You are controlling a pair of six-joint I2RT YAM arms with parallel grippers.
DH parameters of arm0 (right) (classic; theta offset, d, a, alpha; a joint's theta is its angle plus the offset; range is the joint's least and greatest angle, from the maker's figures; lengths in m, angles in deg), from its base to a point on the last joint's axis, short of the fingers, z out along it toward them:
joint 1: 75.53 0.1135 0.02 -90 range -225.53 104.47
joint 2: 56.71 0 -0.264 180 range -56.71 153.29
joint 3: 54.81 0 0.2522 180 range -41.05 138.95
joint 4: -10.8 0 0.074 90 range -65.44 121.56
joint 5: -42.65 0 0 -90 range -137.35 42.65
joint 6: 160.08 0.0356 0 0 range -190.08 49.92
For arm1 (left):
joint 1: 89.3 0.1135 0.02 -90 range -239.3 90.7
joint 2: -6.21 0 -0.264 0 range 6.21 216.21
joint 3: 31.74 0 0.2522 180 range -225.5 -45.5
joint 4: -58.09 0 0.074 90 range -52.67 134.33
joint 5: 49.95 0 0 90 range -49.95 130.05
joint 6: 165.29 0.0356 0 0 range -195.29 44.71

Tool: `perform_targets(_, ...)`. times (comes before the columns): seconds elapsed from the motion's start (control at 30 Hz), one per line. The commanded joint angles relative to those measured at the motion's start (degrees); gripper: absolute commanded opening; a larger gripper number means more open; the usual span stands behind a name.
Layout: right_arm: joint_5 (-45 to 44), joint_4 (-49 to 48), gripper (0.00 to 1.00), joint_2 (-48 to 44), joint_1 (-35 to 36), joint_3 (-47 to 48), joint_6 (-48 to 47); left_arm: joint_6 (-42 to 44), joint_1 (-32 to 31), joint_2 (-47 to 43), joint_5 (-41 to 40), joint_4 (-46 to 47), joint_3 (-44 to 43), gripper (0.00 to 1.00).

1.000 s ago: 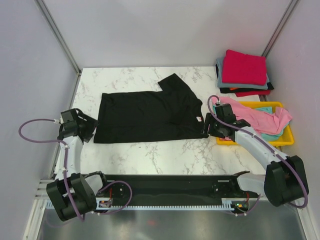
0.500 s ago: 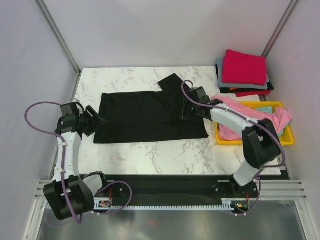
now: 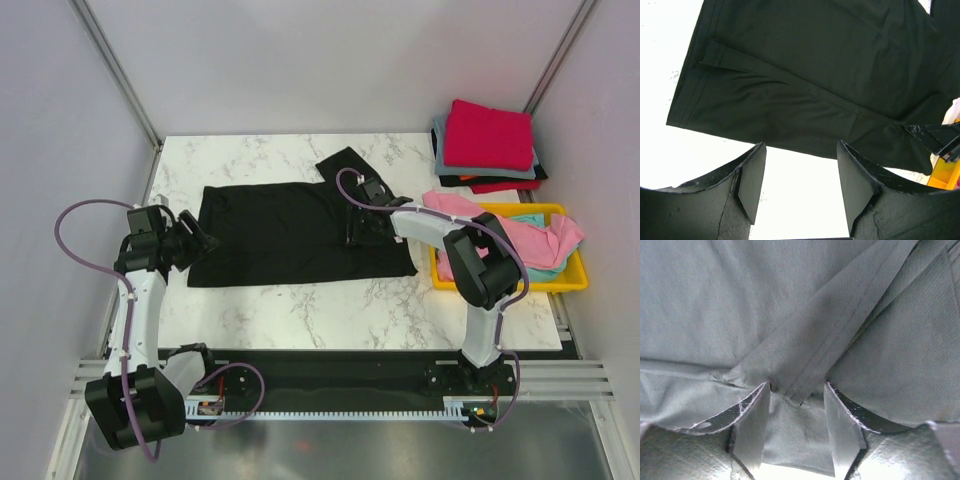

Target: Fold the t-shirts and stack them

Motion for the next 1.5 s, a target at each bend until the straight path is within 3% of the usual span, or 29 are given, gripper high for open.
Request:
perform_targets(0.0, -1.5, -2.0, 0.54, 1.2, -0.2, 2.9, 0.8, 2.3, -0.7, -0.9, 0.4, 0.2, 0.3, 0.66)
perform_targets(0.3, -1.3, -1.5, 0.5, 2.6, 0.7, 6.6, 0.9, 2.1, -1.4, -1.9, -0.2, 0.3, 0.4, 0.66)
perform_targets(0.5, -1.0, 0.1, 0.49, 7.3, 2.2, 14.5, 1.0, 2.2, -1.5, -2.0, -0.5, 0.3, 0.5, 0.66)
perform_targets(0.67, -3.3, 4.0, 0.53, 14.3, 3.7, 27.1, -2.3, 2.2, -1.5, -1.8, -0.6, 0.3, 0.5, 0.66)
perform_targets(0.83, -7.3, 7.6, 0.63, 17.1, 3.5, 36.6, -7.9, 2.4, -2.0, -1.6, -0.6, 0.3, 0.5, 0.66)
perform_targets(1.03, -7.0, 7.7, 0.67, 19.8, -1.7, 48.3, -13.9, 2.3, -3.4, -1.8, -0.7, 0.3, 0.4, 0.66)
perform_targets(1.13, -5.3, 6.7, 0.67, 24.9, -5.7, 57.8, -15.3, 2.3, -3.6, -1.5, -0.7, 0.3, 0.4, 0.66)
perform_targets(1.47, -4.8, -5.7, 0.73, 43.3, -11.1, 72.4, -15.0, 2.3, -4.6, -0.4, 0.0, 0.5, 0.5, 0.66)
